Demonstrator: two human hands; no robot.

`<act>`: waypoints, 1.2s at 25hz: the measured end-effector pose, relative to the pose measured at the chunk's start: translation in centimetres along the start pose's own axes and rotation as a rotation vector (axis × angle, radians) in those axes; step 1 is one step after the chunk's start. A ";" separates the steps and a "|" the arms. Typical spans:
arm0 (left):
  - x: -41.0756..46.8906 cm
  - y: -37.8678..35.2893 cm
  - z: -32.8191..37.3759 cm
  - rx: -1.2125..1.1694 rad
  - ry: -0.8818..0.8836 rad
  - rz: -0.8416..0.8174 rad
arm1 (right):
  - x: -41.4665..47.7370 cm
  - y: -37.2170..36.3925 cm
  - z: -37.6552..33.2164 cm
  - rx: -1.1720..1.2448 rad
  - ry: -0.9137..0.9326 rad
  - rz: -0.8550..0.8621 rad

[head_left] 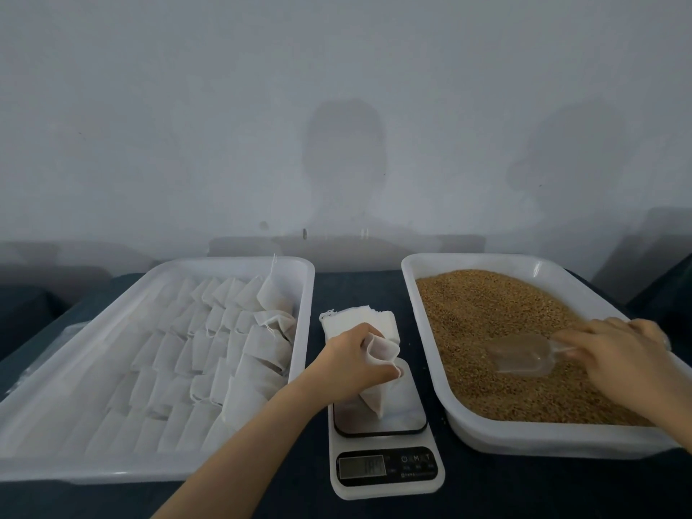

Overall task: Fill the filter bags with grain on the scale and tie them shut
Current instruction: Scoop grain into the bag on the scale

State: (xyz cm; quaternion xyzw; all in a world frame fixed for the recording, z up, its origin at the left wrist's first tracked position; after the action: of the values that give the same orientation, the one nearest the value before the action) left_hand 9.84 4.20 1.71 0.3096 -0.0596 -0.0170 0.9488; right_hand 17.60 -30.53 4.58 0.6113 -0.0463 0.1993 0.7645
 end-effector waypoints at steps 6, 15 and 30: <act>0.1 0.1 0.1 -0.004 -0.004 0.005 | -0.5 -3.9 3.8 0.409 -0.135 0.013; 0.2 0.0 -0.1 -0.003 -0.004 -0.007 | 1.2 -11.1 10.7 0.587 -0.223 -0.096; 0.2 -0.1 -0.3 -0.041 0.006 0.000 | -1.4 2.0 3.6 0.762 -0.103 -0.124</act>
State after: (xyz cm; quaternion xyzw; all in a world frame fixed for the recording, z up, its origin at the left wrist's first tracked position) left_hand 10.07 4.28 1.44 0.2900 -0.0562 -0.0173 0.9552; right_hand 16.21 -33.94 6.82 0.8623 0.0299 0.1244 0.4899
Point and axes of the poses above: each hand's wrist, its own x-axis towards the middle knuckle, its own y-axis out of the back of the hand, z = x × y, the point moved 3 cm from there along x, towards the middle knuckle, and after that the axes turned 2 degrees about -y, right-handed, at the moved point
